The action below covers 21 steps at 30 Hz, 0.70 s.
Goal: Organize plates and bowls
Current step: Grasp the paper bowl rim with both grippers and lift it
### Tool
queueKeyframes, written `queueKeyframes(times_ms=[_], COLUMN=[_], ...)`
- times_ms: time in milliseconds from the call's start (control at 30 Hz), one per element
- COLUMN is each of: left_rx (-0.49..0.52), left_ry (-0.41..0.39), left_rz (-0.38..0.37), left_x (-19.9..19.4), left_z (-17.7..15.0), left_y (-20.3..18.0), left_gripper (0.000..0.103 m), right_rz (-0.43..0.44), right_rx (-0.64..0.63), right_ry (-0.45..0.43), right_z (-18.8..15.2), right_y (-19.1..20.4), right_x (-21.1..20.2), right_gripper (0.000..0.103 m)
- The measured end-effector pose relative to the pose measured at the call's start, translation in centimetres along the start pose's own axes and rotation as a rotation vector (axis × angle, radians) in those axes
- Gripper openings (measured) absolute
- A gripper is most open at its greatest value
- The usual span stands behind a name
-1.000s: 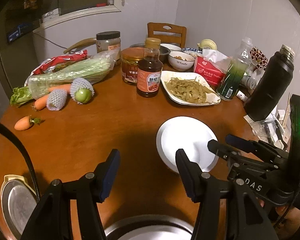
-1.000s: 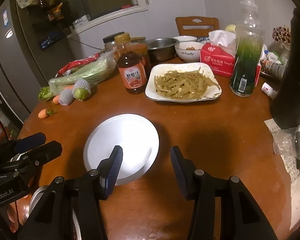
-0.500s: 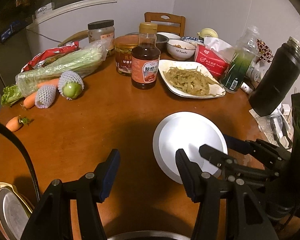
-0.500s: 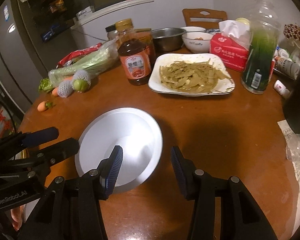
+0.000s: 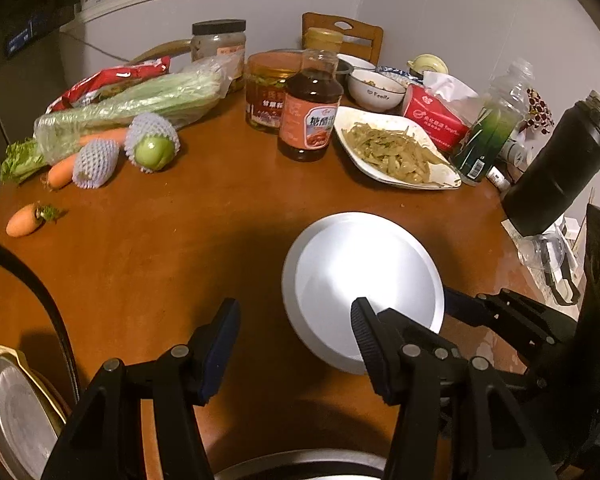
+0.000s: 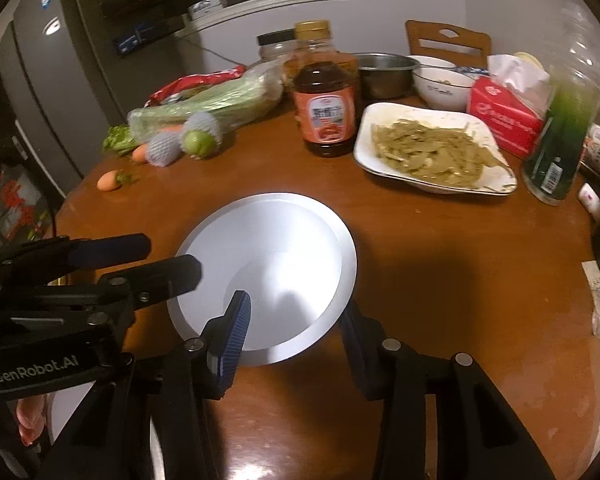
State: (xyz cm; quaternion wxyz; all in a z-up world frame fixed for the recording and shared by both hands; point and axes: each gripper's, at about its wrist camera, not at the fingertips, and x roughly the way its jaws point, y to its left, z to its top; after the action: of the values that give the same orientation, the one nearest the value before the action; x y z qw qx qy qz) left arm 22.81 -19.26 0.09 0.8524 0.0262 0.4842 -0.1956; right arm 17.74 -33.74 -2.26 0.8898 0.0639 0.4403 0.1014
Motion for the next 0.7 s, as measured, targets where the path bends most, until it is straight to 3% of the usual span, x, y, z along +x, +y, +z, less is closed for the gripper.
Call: queueKeyframes(times_ms=[200,267,333,400,700], left_rx=[-0.02,-0.028,-0.03,-0.019,-0.022], left_ry=[0.007,0.029,0.037,0.03,-0.01], left_rz=[-0.003,-0.008,-0.036,-0.028,-0.029], left_x=[0.4,1.0,1.3,1.1,-0.2], left_z=[0.0,-0.2,-0.3,-0.4,-0.6], left_y=[1.1,1.4,1.5,1.5,2.0], left_gripper=[0.057,0.051,0.045,0.043,0.04], right_rz=[0.016,0.014,0.014,0.019,0.006], right_rx=[-0.034,-0.04,-0.046,-0.065,-0.064], right_ry=[0.004,0.003,0.0,-0.003,-0.012], right_z=[0.0,0.1,0.1,0.1,0.2], right_y=[1.6,1.9,2.1,2.5,3.1], right_x=[0.3,0.3,0.3,0.2,0.1], right_gripper=[0.04,0.038,0.028,0.024,0.024])
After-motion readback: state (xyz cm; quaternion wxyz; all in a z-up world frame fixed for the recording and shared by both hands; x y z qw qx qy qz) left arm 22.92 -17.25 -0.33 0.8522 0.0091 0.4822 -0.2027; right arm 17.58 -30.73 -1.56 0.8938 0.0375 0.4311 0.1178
